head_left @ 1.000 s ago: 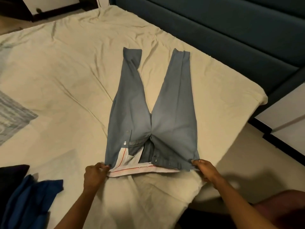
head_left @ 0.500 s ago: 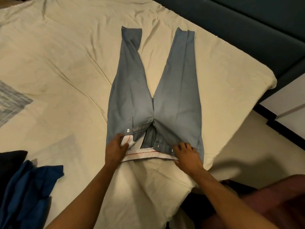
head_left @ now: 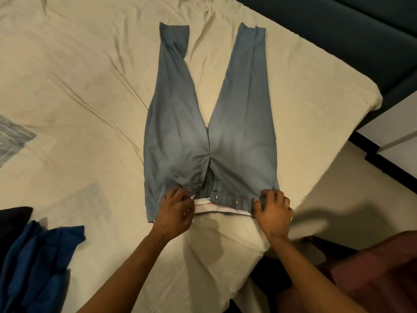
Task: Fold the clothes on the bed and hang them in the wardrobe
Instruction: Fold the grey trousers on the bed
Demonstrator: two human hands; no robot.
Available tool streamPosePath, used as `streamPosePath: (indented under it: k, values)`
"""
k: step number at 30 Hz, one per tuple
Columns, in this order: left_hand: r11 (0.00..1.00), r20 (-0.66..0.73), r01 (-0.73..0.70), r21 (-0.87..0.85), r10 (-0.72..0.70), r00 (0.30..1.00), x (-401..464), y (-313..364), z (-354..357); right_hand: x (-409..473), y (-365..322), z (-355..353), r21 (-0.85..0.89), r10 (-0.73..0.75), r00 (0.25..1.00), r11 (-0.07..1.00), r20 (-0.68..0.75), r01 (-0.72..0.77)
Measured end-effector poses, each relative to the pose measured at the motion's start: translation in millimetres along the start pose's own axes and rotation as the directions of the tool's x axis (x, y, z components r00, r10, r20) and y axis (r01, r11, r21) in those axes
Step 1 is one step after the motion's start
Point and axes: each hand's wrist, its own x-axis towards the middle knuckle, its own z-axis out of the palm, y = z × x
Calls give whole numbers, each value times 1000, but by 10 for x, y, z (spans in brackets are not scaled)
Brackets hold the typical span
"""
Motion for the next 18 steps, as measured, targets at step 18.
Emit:
streamPosePath:
  k: [18]
  values:
    - [447, 55, 532, -719, -726, 685, 547, 141, -90, 410, 256, -84, 307, 377, 815, 789, 440, -532]
